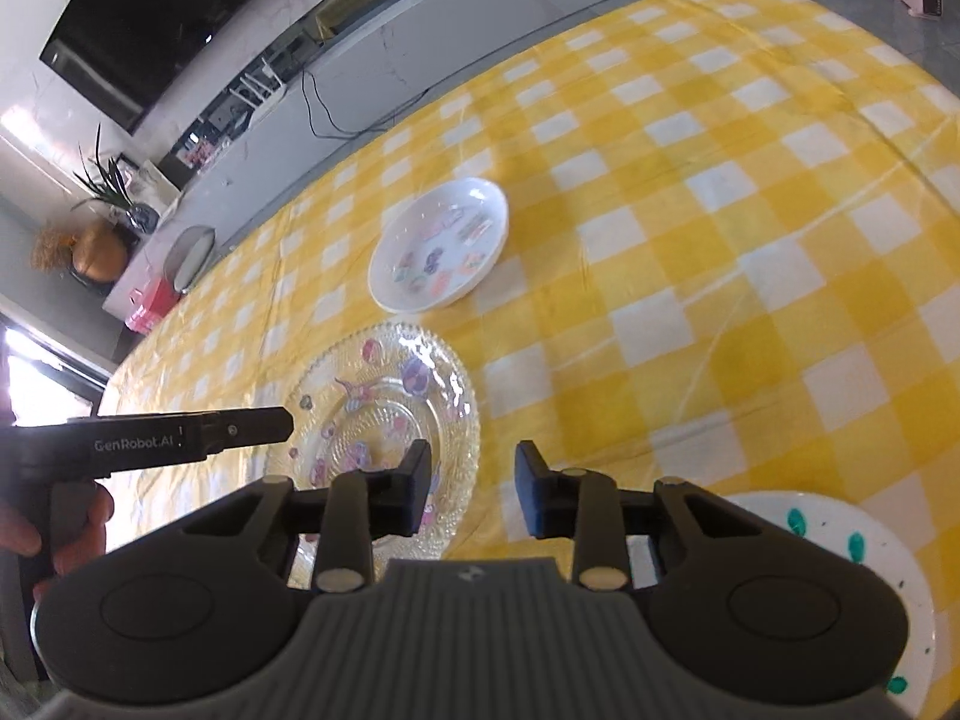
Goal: Organize plates and bowls
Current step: 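Move both grippers to the clear glass plate rim and close on it, then lift the clear glass plate with both grippers and lower it onto the painted plate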
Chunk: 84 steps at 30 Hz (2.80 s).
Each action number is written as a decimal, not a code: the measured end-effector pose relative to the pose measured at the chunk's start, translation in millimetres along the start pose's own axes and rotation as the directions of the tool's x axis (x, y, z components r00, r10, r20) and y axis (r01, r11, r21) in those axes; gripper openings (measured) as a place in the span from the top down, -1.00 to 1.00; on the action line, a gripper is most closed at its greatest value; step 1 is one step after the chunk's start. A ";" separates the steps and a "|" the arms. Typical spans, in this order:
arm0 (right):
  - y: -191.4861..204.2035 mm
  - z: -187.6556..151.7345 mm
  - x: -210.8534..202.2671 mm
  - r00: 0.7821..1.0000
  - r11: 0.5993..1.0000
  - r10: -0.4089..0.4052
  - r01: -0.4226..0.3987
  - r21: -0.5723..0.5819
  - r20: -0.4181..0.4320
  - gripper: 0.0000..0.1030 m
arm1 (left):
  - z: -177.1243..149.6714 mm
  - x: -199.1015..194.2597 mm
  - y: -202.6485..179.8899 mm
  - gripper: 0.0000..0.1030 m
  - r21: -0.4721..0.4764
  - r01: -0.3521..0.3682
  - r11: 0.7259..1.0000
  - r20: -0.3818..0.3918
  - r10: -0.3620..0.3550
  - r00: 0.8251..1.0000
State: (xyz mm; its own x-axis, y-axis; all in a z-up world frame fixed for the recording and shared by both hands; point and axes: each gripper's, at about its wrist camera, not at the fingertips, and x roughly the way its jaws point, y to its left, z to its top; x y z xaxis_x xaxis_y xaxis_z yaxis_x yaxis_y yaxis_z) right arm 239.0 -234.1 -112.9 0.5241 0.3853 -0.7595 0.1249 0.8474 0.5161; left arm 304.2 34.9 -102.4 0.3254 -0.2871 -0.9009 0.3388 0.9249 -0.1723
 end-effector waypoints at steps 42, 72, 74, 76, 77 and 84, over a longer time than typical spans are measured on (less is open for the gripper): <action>-16.0 -8.0 20.9 0.997 0.990 0.077 -0.075 0.116 -0.012 0.79 | -9.1 13.6 11.6 0.40 -0.078 0.089 0.993 0.019 -0.087 0.996; -38.1 -20.5 -40.5 0.990 0.961 0.095 -0.120 0.251 0.109 0.90 | 0.8 -38.5 -41.8 0.78 -0.025 0.074 0.997 0.141 -0.070 0.988; -45.0 -22.4 -51.1 0.988 0.953 0.097 -0.127 0.274 0.120 0.90 | -0.6 -43.2 -53.9 0.81 -0.029 0.073 0.997 0.148 -0.068 0.987; -52.4 -24.3 -62.2 0.987 0.947 0.092 -0.127 0.296 0.129 0.89 | -3.5 -46.4 -67.8 0.81 -0.019 0.067 0.998 0.154 -0.063 0.986; -55.5 -25.1 -68.0 0.987 0.946 0.088 -0.126 0.298 0.137 0.90 | -5.3 -47.5 -74.4 0.81 -0.017 0.067 0.998 0.156 -0.064 0.986; -79.9 -37.8 -106.4 0.984 0.943 0.061 -0.113 0.314 0.170 0.90 | -21.9 -51.4 -110.6 0.83 -0.041 0.096 0.995 0.168 -0.088 0.982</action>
State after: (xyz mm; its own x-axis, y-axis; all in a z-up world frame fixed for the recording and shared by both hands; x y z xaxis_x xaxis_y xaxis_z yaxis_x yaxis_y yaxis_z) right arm 141.4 -329.0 -88.3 0.6662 0.3684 -0.6484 0.3236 0.6405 0.6964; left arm 230.7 -47.2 -45.8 0.4381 -0.4054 -0.8023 0.3324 0.9023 -0.2745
